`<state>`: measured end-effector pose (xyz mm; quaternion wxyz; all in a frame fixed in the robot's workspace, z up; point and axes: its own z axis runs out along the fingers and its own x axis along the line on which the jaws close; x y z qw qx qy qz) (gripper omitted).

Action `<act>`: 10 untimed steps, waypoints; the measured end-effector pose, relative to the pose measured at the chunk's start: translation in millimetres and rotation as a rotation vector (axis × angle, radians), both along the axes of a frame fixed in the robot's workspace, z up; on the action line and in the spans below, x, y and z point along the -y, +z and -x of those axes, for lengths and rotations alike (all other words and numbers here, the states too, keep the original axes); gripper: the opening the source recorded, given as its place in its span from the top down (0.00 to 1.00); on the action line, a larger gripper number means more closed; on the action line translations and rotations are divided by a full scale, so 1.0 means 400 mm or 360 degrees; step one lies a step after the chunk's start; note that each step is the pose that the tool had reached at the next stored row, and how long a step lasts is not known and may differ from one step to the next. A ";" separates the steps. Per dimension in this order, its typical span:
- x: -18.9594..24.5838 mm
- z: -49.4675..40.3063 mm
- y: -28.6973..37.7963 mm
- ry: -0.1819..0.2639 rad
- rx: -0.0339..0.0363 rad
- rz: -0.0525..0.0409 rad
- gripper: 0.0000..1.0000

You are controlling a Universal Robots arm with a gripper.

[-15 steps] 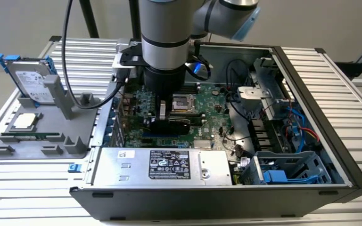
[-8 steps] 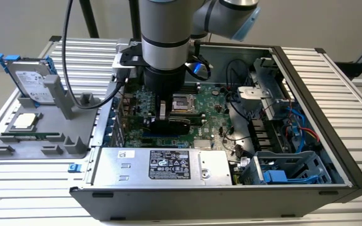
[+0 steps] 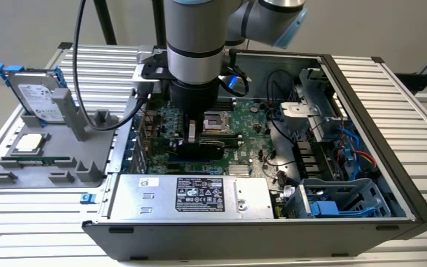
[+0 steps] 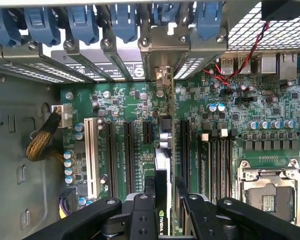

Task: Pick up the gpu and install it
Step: 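Insert the gpu into the slot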

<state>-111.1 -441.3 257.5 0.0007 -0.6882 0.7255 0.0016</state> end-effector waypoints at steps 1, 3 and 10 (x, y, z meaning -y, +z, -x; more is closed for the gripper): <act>0.000 0.000 0.000 0.0000 0.0000 0.0000 1.00; 0.000 0.000 -0.001 0.0000 0.0000 0.0001 1.00; 0.000 0.001 -0.008 0.0000 0.0000 0.0001 1.00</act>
